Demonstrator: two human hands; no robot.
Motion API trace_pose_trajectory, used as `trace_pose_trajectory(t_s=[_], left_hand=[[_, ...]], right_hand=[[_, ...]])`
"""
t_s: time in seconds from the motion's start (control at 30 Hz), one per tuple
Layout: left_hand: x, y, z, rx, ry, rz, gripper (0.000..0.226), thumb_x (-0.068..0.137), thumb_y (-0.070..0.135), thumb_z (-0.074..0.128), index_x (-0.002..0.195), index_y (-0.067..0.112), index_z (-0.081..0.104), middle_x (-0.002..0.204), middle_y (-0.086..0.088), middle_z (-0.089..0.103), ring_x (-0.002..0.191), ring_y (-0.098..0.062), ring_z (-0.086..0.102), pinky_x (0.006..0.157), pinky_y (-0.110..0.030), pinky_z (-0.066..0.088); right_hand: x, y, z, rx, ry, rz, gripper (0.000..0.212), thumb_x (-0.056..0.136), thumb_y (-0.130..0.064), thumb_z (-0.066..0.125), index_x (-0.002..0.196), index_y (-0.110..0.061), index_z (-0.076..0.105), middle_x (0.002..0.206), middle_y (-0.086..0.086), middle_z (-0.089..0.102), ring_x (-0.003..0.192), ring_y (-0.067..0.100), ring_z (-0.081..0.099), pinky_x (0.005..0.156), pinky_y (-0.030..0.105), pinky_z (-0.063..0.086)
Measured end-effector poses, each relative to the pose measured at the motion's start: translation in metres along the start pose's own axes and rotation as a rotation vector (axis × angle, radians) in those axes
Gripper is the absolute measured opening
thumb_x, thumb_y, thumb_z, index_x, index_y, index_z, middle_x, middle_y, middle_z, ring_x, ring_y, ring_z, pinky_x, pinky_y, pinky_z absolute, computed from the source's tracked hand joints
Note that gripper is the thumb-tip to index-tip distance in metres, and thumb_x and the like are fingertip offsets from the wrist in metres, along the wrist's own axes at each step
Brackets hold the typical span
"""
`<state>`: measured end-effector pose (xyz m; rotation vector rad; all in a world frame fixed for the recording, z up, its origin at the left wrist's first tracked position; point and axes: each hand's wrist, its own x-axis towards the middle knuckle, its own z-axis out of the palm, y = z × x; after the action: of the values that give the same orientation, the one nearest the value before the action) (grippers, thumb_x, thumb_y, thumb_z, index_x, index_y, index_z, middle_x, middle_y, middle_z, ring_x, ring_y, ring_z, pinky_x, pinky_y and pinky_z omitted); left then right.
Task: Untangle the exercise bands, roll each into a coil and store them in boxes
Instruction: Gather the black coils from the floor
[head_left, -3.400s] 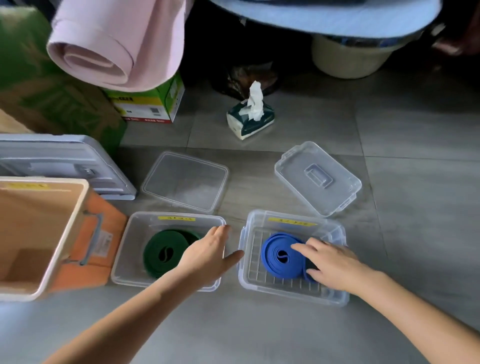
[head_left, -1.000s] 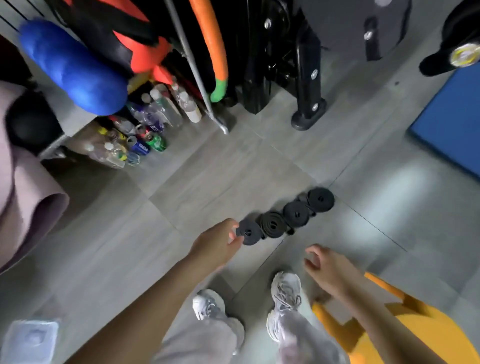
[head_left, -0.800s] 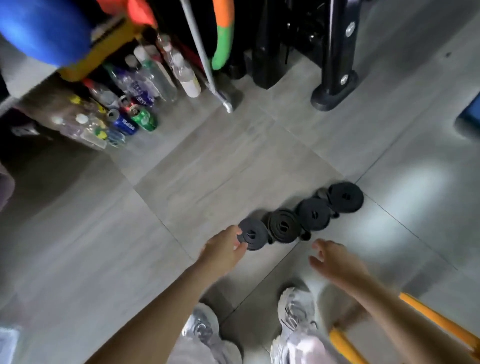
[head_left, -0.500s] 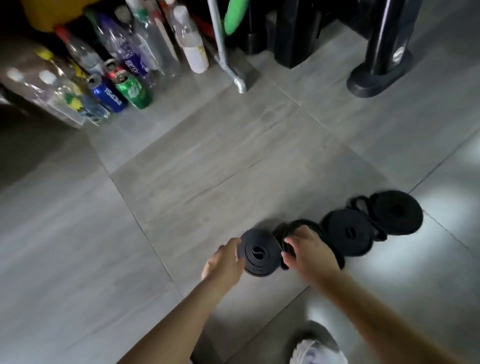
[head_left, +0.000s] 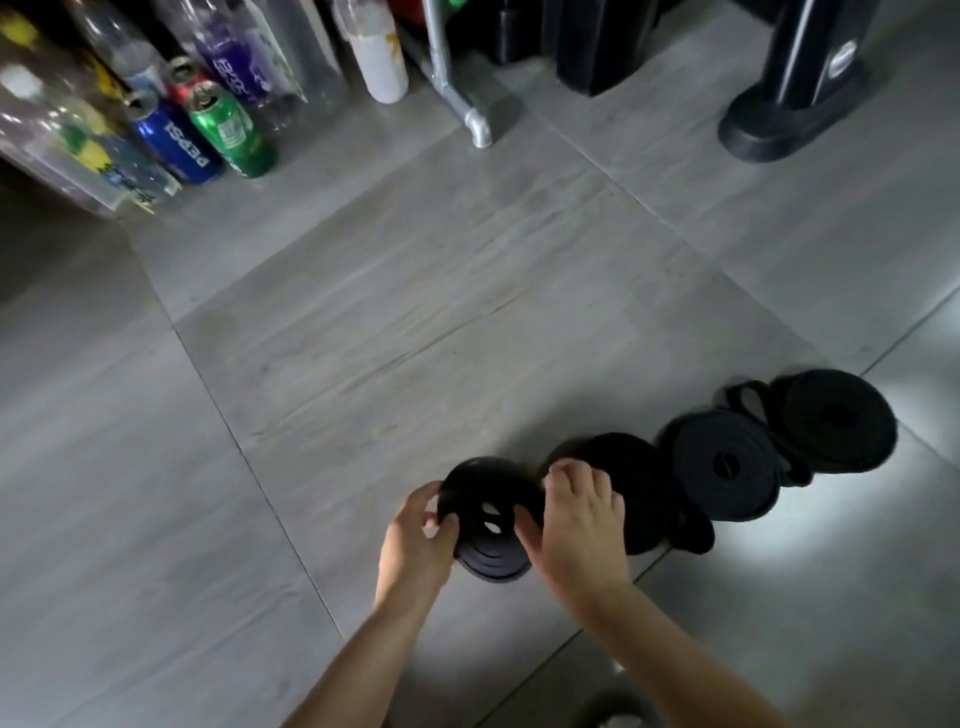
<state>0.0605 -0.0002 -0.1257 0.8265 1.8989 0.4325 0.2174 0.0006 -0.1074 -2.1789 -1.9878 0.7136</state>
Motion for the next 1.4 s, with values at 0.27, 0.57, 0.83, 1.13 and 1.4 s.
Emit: trace_pose_trajectory(t_s=[0.27, 0.57, 0.83, 1.13, 1.4], left_hand=[[-0.032, 0.053, 0.064, 0.034, -0.2, 0.198, 0.029, 0.088, 0.026, 0.06, 0.112, 0.041, 0.052, 0.086, 0.006, 0.058, 0.055, -0.009, 0.065, 0.061, -0.033, 0.059], [-0.027, 0.051, 0.101, 0.406, -0.101, 0.399, 0.053, 0.086, 0.033, 0.059, 0.135, 0.035, 0.038, 0.125, 0.003, 0.039, 0.109, -0.018, 0.05, 0.087, -0.032, 0.048], [-0.027, 0.054, 0.127, 0.868, -0.21, 0.717, 0.097, 0.061, 0.073, 0.057, 0.142, 0.046, 0.009, 0.146, 0.014, -0.005, 0.134, -0.019, 0.005, 0.11, -0.042, 0.024], [-0.028, 0.062, 0.129, 0.889, -0.129, 0.763, 0.096, 0.056, 0.072, 0.06, 0.137, 0.04, 0.019, 0.137, 0.009, 0.009, 0.127, -0.018, 0.017, 0.106, -0.039, 0.025], [-0.021, 0.083, 0.134, 1.056, -0.24, 0.771, 0.099, 0.056, 0.068, 0.066, 0.138, 0.036, 0.021, 0.133, 0.004, 0.013, 0.128, -0.021, 0.017, 0.105, -0.039, 0.029]], right_hand=[[-0.007, 0.073, -0.03, 0.484, 0.192, 0.365, 0.025, 0.089, -0.018, 0.06, 0.11, -0.004, 0.058, 0.108, 0.008, 0.047, 0.096, 0.025, 0.052, 0.078, 0.02, 0.031], [-0.007, 0.112, -0.031, 0.367, 0.216, 0.359, 0.03, 0.077, -0.026, 0.074, 0.101, -0.014, 0.062, 0.091, 0.003, 0.064, 0.088, 0.024, 0.057, 0.076, 0.032, 0.045], [0.014, 0.168, -0.059, 0.363, 0.296, 0.412, 0.031, 0.079, -0.029, 0.072, 0.105, -0.013, 0.066, 0.104, 0.008, 0.057, 0.098, 0.029, 0.059, 0.083, 0.036, 0.049], [0.007, 0.191, -0.047, 0.265, 0.255, 0.619, 0.043, 0.08, -0.034, 0.069, 0.11, -0.01, 0.049, 0.112, 0.015, 0.055, 0.096, 0.037, 0.058, 0.069, 0.033, 0.037], [-0.005, 0.183, -0.037, 0.443, 0.39, 0.632, 0.041, 0.078, -0.024, 0.072, 0.109, -0.009, 0.049, 0.109, 0.014, 0.053, 0.096, 0.031, 0.053, 0.074, 0.032, 0.038]])
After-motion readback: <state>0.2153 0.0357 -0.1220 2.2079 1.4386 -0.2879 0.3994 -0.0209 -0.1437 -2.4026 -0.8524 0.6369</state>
